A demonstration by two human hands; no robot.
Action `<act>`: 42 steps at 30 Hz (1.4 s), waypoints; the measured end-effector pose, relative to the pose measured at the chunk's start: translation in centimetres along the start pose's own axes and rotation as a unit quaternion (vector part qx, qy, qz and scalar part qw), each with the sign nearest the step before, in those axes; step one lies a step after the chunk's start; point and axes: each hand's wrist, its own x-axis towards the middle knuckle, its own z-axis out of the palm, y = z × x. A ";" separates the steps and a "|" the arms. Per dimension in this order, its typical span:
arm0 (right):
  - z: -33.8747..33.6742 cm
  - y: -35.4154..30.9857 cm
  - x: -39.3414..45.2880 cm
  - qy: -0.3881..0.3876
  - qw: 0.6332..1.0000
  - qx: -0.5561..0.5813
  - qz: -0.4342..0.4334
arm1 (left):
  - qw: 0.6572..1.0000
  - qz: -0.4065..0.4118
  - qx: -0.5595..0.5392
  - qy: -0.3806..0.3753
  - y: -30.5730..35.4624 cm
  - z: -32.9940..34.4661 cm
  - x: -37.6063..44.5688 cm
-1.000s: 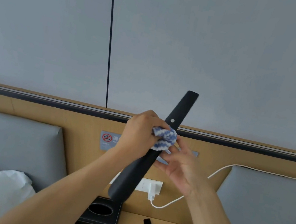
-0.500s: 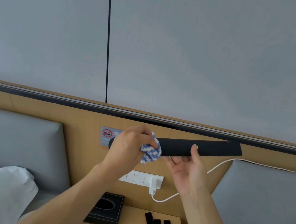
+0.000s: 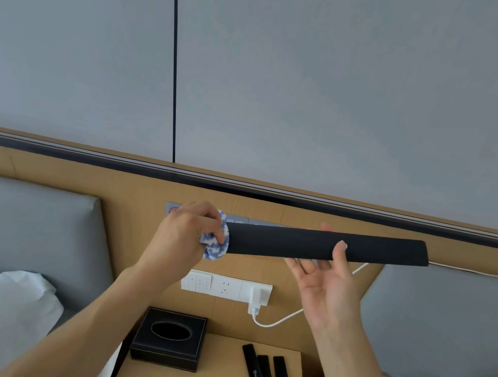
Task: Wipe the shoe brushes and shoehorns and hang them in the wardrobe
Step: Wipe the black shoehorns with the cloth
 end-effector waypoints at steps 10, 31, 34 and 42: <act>-0.3 2.6 -0.9 -0.038 0.993 -0.107 0.036 | 0.998 -0.012 -0.044 -0.045 3.6 4.8 -1.0; -11.2 4.1 -4.3 -0.051 0.968 -0.216 0.117 | 0.959 -0.165 -0.209 -0.097 3.6 12.2 -5.2; -12.9 3.6 -4.7 -0.045 0.954 -0.281 0.091 | 0.955 -0.197 -0.205 -0.082 2.8 12.7 -6.1; -17.4 3.4 -5.5 -0.011 0.826 -0.561 0.046 | 0.931 -0.292 -0.208 -0.064 -0.2 14.4 -10.2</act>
